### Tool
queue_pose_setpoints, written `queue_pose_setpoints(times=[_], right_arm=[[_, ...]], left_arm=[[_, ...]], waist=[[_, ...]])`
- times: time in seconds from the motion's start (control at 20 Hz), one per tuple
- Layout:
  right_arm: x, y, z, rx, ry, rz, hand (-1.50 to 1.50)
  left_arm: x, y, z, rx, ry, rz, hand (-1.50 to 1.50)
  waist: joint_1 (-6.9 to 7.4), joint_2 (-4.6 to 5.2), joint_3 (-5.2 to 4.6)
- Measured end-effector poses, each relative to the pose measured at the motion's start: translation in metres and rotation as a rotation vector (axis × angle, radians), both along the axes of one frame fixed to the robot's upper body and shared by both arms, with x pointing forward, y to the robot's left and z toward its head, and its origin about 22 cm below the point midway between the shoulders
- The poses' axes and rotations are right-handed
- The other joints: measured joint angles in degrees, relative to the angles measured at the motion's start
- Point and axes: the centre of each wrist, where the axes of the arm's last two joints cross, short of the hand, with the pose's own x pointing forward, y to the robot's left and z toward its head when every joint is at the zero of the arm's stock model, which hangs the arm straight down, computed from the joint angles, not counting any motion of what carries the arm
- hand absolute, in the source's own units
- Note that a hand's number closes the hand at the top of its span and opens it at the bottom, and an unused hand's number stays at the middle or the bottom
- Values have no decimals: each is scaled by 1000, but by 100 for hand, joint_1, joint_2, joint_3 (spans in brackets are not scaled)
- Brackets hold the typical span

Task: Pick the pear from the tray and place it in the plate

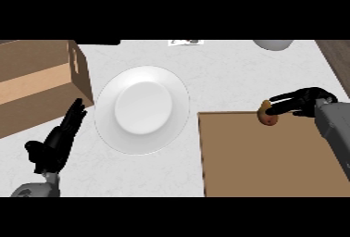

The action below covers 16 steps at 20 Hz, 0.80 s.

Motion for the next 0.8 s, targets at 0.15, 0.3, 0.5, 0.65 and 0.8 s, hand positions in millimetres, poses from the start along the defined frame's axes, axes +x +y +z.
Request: queue_pose_setpoints(times=[0.15, 0.3, 0.5, 0.65, 0.8], right_arm=[[-1, 2, -2, 1, -10, 12, 150], [0, 5, -2, 4, -42, 18, 150], [-11, 50, -18, -178, -157, 56, 150], [-21, 81, -28, -339, -243, 92, 150], [-34, 109, -37, -484, -336, 124, 150]], left_arm=[[0, 0, 1, -1, -1, 1, 0], [1, 1, -2, -2, -5, 2, 0], [-3, 3, -6, 2, 21, 29, 0], [-7, 11, -8, 13, 41, 50, 0], [-10, 16, -11, 18, 54, 70, 0]], waist=[[-12, -7, -14], [-9, -5, -20], [-164, -106, -15], [-301, -211, -9], [-415, -278, -3]])
